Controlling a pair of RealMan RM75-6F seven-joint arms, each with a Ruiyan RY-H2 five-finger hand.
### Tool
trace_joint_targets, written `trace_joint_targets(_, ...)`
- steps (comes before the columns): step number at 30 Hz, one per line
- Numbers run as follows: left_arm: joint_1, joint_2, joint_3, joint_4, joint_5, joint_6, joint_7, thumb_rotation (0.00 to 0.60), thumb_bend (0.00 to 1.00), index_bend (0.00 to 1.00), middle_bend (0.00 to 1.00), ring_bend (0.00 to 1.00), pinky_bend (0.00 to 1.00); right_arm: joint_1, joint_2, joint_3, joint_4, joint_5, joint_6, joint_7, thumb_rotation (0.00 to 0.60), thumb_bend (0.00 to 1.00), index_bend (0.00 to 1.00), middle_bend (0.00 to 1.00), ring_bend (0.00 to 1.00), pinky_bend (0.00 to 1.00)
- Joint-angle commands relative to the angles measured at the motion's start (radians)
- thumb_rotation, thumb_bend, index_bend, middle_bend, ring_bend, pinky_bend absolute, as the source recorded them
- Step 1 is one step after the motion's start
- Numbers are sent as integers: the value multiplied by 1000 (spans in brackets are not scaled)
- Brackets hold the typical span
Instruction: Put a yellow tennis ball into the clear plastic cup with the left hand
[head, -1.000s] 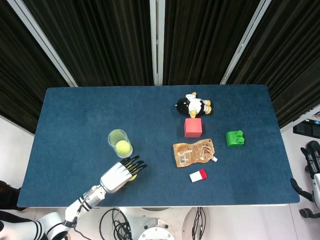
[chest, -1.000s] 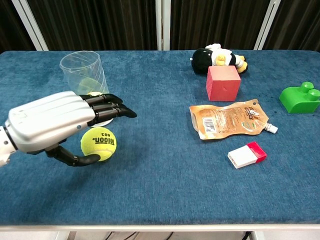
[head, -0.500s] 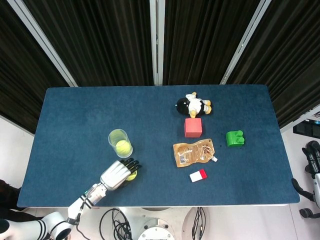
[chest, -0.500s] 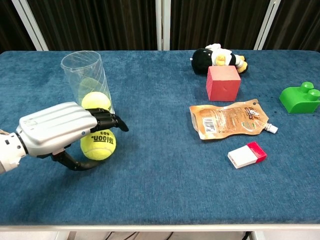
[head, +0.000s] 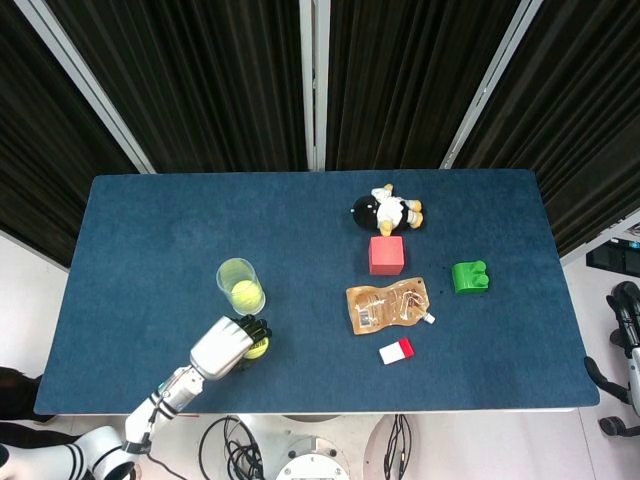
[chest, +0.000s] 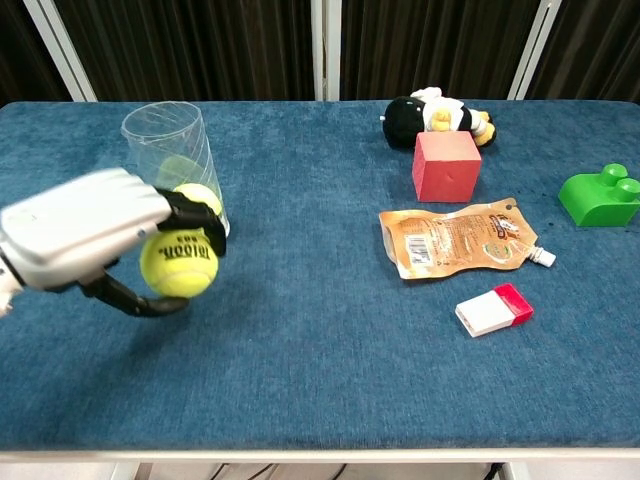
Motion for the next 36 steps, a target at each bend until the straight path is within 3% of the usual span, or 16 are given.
trace_joint_targets(1, 32, 102, -21, -119, 69, 143, 20, 600, 254, 581, 551, 517, 784, -1, 2, 1, -4, -3, 4, -1, 600, 211, 0, 0, 0, 0)
trace_joint_targets(5, 48, 196, -62, -247, 109, 240, 42, 600, 251, 586, 556, 522, 787, -1, 6, 5, -15, -15, 18, -2, 600, 211, 0, 0, 0, 0)
trace_joint_targets(8, 36, 235, -99, -302, 110, 243, 62, 600, 248, 586, 557, 522, 791, -1, 8, 4, -21, -22, 21, -13, 600, 211, 0, 0, 0, 0)
trace_joint_targets(12, -9, 239, -164, -319, 37, 163, 83, 600, 248, 586, 555, 522, 790, -2, 10, 1, -33, -28, 24, -25, 600, 212, 0, 0, 0, 0)
trace_joint_targets(17, -65, 198, -213, -257, -76, 44, 70, 600, 248, 595, 548, 515, 779, -6, 16, 4, -41, -30, 36, -27, 600, 211, 0, 0, 0, 0)
trace_joint_targets(27, -97, 131, -226, -130, -144, -5, 4, 600, 248, 579, 520, 489, 759, 9, 16, 15, -24, 1, -1, -6, 600, 211, 0, 0, 0, 0)
trace_joint_targets(33, -108, 134, -218, -106, -161, -33, -24, 600, 248, 486, 395, 365, 627, 16, 10, 20, -17, 14, -13, -10, 600, 211, 0, 0, 0, 0)
trace_joint_targets(36, -110, 141, -214, -110, -171, -44, -28, 600, 248, 391, 334, 302, 549, 17, 11, 17, -17, 5, -12, -6, 600, 213, 0, 0, 0, 0)
